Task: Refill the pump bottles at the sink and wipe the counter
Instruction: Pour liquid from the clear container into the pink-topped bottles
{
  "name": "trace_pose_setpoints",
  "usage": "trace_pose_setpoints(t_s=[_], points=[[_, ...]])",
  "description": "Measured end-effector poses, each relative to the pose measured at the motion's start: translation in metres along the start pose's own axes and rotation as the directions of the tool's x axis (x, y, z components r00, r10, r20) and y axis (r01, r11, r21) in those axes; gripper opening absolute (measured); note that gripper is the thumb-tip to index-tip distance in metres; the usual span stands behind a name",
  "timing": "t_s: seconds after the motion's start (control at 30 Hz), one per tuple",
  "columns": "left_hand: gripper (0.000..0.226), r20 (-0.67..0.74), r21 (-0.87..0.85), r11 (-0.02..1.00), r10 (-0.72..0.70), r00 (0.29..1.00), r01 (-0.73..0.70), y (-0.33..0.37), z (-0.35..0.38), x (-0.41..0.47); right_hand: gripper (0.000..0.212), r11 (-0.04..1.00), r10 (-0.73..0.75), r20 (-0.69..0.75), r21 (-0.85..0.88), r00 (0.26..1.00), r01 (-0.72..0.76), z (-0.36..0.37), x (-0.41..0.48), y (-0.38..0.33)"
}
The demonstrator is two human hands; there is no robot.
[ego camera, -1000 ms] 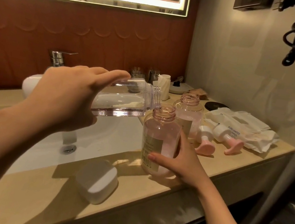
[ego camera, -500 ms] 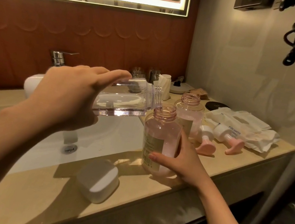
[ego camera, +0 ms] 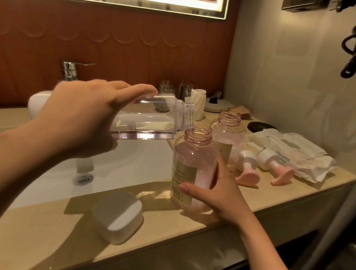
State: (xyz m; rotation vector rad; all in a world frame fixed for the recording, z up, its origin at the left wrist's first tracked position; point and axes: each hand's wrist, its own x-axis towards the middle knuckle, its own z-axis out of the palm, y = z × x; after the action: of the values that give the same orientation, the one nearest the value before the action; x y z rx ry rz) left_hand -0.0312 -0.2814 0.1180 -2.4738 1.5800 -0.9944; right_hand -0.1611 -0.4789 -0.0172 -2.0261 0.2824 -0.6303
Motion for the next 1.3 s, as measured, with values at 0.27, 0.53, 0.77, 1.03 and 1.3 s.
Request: trace_pose_setpoints(t_s=[0.27, 0.53, 0.77, 1.03, 1.3], points=[[0.099, -0.003, 0.007, 1.000, -0.007, 1.000, 0.008, 0.0009, -0.0010, -0.0004, 0.107, 1.000, 0.013, -0.006, -0.027, 1.000, -0.013, 0.0000, -0.0009, -0.0009], [0.100, 0.010, 0.004, 1.000, 0.004, 1.000, -0.004, -0.0006, -0.0015, 0.0012, 0.107, 0.999, 0.026, -0.003, -0.029, 1.000, -0.026, 0.0003, -0.0009, -0.0012], [0.101, 0.005, 0.007, 1.000, -0.003, 1.000, 0.003, 0.0001, -0.0017, 0.0014, 0.109, 0.999, 0.029, -0.006, -0.033, 1.000, -0.030, 0.0001, -0.0010, -0.0015], [0.099, -0.010, 0.016, 1.000, -0.005, 1.000, 0.005, 0.0013, -0.0033, 0.0013, 0.109, 0.999, 0.019, -0.017, -0.032, 1.000, -0.020, 0.0004, -0.0011, -0.0017], [0.099, -0.011, 0.007, 1.000, 0.011, 1.000, -0.011, -0.0024, -0.0007, 0.0022, 0.109, 0.999, 0.017, -0.019, -0.041, 1.000, -0.018, 0.0003, -0.0007, -0.0005]])
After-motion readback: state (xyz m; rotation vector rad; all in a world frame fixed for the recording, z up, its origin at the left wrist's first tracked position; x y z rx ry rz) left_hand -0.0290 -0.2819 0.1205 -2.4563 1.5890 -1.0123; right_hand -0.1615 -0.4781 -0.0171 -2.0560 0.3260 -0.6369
